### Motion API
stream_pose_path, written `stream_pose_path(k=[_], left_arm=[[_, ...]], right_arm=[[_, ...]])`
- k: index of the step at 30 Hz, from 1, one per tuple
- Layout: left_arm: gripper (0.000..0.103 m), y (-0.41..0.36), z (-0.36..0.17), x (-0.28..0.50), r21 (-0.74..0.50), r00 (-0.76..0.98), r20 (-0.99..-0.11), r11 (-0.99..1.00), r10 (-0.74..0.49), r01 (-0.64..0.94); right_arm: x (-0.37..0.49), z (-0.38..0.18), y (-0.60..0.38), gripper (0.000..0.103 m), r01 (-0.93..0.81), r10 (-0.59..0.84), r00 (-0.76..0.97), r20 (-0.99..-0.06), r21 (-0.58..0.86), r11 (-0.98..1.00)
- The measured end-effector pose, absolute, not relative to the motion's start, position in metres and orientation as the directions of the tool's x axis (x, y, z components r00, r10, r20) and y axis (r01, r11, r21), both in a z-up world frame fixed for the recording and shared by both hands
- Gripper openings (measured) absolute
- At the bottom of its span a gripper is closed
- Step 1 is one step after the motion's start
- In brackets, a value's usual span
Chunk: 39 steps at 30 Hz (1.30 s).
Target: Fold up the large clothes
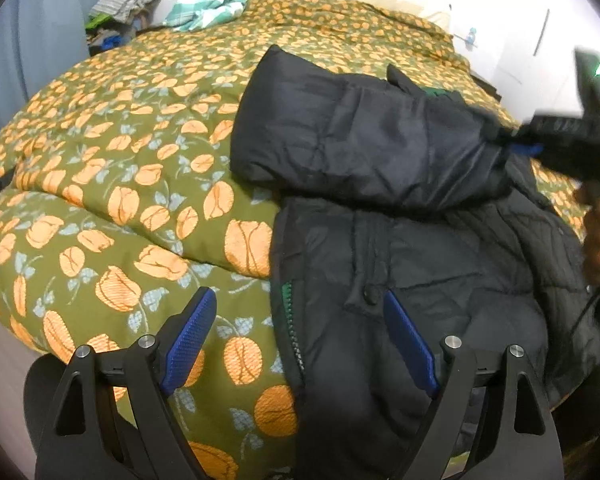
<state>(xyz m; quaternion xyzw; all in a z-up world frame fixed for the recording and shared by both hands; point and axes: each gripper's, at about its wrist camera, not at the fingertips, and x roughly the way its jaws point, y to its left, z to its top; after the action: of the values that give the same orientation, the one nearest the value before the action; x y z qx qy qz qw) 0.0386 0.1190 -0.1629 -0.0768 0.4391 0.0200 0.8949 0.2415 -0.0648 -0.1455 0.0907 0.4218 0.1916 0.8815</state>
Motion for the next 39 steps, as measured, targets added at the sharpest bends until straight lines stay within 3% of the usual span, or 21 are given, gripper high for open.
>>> stream_pose_path(k=[5, 9, 12, 15, 22, 26, 30, 33, 36, 39], left_arm=[[0.086, 0.122, -0.162, 0.039, -0.126, 0.620, -0.784, 0.985, -0.027, -0.116], [0.086, 0.122, -0.162, 0.038, -0.117, 0.618, -0.786, 0.986, -0.021, -0.116], [0.086, 0.120, -0.163, 0.038, -0.104, 0.613, -0.790, 0.988, -0.015, -0.110], [0.086, 0.118, -0.166, 0.042, -0.102, 0.603, -0.797, 0.990, -0.021, -0.101], [0.086, 0.110, -0.164, 0.056, -0.091, 0.590, -0.807, 0.993, -0.029, -0.075], [0.086, 0.104, -0.153, 0.070, -0.053, 0.605, -0.796, 0.997, -0.010, -0.052], [0.086, 0.100, -0.136, 0.103, -0.045, 0.622, -0.782, 0.999, -0.033, -0.003], [0.086, 0.094, -0.119, 0.141, -0.041, 0.654, -0.754, 0.998, -0.060, 0.044], [0.086, 0.084, -0.107, 0.188, -0.051, 0.684, -0.722, 0.994, -0.103, 0.095], [0.083, 0.065, -0.112, 0.237, -0.057, 0.688, -0.712, 0.988, -0.141, 0.143]], right_arm=[[0.281, -0.067, -0.063, 0.012, -0.337, 0.439, 0.675, -0.594, 0.281, 0.899], [0.330, -0.014, -0.109, 0.011, -0.264, 0.359, 0.784, -0.506, 0.252, 0.931], [0.348, -0.004, -0.165, 0.011, -0.167, 0.279, 0.825, -0.491, 0.260, 0.951], [0.352, -0.024, -0.224, 0.011, -0.054, 0.190, 0.828, -0.528, 0.262, 0.964], [0.339, -0.156, -0.308, 0.011, 0.151, 0.055, 0.653, -0.756, 0.200, 0.968], [0.346, -0.200, -0.312, 0.013, 0.169, 0.042, 0.606, -0.795, 0.179, 0.969], [0.349, -0.199, -0.307, 0.021, 0.164, 0.012, 0.585, -0.811, 0.132, 0.978], [0.336, -0.179, -0.304, 0.054, 0.161, -0.050, 0.597, -0.801, 0.058, 0.985], [0.317, -0.145, -0.296, 0.055, 0.124, -0.060, 0.695, -0.717, 0.037, 0.992], [0.312, -0.120, -0.276, 0.055, -0.021, 0.068, 0.755, -0.653, 0.079, 0.997]])
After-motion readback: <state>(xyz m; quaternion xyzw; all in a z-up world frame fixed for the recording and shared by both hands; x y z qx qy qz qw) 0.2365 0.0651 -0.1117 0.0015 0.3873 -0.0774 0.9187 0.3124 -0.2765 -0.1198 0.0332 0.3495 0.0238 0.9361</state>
